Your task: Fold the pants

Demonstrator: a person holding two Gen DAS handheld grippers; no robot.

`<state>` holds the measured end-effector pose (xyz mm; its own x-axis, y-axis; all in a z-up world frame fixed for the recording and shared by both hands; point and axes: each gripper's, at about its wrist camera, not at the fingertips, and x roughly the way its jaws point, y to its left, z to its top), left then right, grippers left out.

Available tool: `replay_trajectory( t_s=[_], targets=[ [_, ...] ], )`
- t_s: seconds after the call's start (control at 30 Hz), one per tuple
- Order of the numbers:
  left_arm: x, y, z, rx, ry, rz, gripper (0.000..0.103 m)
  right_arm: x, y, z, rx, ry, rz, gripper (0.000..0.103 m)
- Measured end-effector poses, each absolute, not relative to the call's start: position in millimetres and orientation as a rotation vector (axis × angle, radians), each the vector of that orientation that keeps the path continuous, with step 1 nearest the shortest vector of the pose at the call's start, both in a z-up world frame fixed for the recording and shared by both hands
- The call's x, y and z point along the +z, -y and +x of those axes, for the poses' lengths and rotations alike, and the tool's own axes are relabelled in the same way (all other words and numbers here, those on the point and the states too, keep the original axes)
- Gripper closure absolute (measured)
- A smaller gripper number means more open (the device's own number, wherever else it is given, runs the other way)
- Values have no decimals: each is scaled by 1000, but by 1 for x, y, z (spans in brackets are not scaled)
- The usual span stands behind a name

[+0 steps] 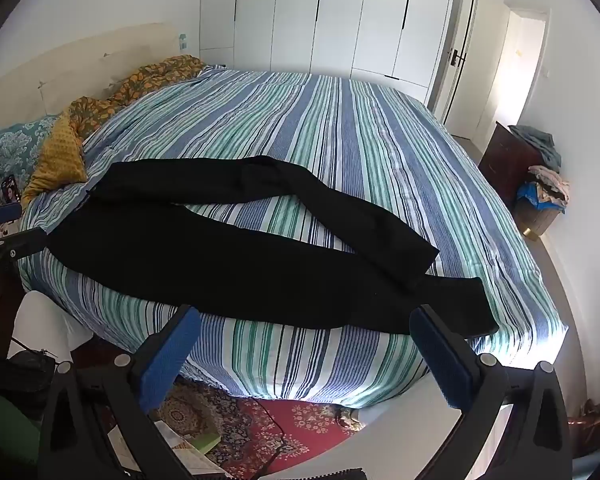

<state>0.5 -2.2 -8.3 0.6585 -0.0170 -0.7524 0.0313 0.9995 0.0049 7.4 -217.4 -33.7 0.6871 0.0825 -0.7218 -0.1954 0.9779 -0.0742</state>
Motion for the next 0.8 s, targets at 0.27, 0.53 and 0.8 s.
replay_trajectory(
  t_s=[0.27,0.53,0.8],
  targets=[
    [-7,-5,2,-20,-855,-8,1,-26,222,5,169,-742,-117,0],
    [-7,-5,0,13,-840,14,1,-27,221,7,208,-754,-76,0],
    [-7,-7,4,51,-861,8,1,-33,224,9,191,-771,-48,0]
  ],
)
